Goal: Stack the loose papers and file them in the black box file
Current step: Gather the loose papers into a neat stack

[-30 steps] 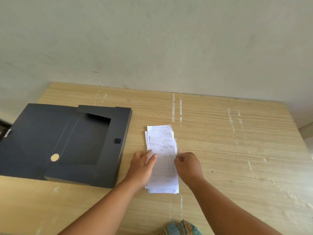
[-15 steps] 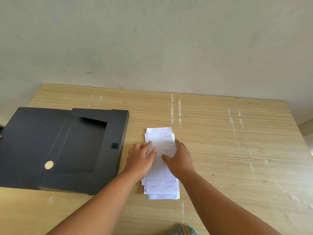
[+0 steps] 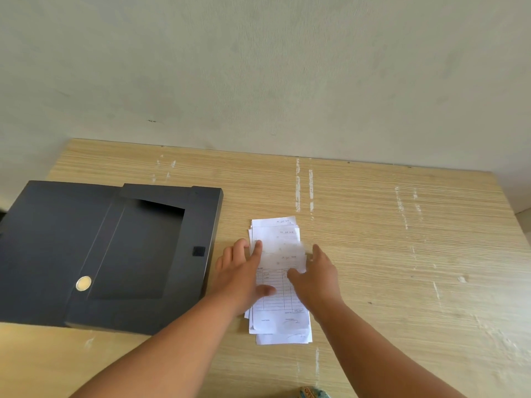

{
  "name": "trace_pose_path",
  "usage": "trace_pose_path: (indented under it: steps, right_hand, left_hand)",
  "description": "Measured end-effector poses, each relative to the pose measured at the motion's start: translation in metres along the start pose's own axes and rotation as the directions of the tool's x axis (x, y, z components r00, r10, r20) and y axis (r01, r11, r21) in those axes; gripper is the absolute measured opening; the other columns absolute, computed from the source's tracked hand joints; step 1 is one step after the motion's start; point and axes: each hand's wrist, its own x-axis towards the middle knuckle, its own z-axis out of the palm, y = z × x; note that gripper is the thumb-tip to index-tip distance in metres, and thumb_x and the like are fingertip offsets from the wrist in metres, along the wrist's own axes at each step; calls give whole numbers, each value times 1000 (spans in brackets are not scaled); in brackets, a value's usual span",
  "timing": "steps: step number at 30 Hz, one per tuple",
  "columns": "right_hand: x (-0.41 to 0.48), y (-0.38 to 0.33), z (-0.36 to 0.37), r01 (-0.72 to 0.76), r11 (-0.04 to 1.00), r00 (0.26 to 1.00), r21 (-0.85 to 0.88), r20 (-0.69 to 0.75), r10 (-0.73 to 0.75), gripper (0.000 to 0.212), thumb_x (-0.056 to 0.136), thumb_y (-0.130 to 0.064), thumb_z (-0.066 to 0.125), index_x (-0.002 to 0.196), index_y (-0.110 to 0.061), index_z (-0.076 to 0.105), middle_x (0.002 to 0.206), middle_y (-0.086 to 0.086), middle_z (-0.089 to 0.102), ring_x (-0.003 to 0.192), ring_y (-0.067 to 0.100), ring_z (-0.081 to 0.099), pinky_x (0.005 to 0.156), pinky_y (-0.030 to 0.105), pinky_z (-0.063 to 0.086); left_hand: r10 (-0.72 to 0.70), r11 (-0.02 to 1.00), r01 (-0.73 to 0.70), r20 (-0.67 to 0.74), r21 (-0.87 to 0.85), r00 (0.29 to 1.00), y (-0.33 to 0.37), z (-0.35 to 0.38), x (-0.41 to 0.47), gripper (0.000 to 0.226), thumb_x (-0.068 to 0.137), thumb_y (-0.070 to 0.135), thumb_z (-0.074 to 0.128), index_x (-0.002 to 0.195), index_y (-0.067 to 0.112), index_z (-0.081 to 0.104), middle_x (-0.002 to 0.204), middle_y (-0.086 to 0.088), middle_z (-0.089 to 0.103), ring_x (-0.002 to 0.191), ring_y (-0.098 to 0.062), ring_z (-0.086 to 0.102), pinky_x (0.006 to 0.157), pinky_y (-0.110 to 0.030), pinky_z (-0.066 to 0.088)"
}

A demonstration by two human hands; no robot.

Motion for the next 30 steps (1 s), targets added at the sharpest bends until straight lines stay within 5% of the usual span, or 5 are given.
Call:
trace_pose_path:
  steps: [8,12,21,24,30]
  right_hand:
    - [-14,5,10,-70,990,997,123,46,65,98,88,-26,76,164,-19,14,155,9,49,135,25,56,86,26,49]
    - [-13,2,10,-45,999,999,-28,0,45,86,70,-55,76,142,-19,43,129,3,66,128,31,56,95,49,56]
    - [-26,-15,18,-148,963,989,225,13,148,105,85,-29,80,162,-13,11,165,12,25,140,34,45,104,44,51]
    - [-22,-15,5,-261,884,964,387,50,262,87,86,-27,78,156,-11,28,133,11,61,106,29,64,72,41,58]
    - [-11,4,-7,-358,755,933,549,232,274,18,93,-16,73,94,2,76,90,17,82,84,36,79,75,46,65]
  left_hand:
    - [-67,998,66,90,6,994,-4,6,1,111,86,76,55,162,38,-16,167,-7,-38,153,-33,-36,127,-50,-11]
    - [-79,997,79,108,3,991,-2,7,1,112,85,77,54,160,39,-21,164,-5,-43,150,-31,-40,126,-50,-13]
    - [-78,997,77,131,20,988,-3,6,2,110,87,78,51,162,38,-18,165,-6,-41,151,-33,-39,127,-50,-13]
    - [-85,996,82,137,28,987,-4,7,3,113,85,78,54,161,38,-19,165,-6,-41,151,-33,-39,127,-51,-12]
    - [-73,997,70,125,29,989,-4,8,2,113,84,79,53,162,37,-18,166,-7,-40,152,-34,-38,127,-52,-12]
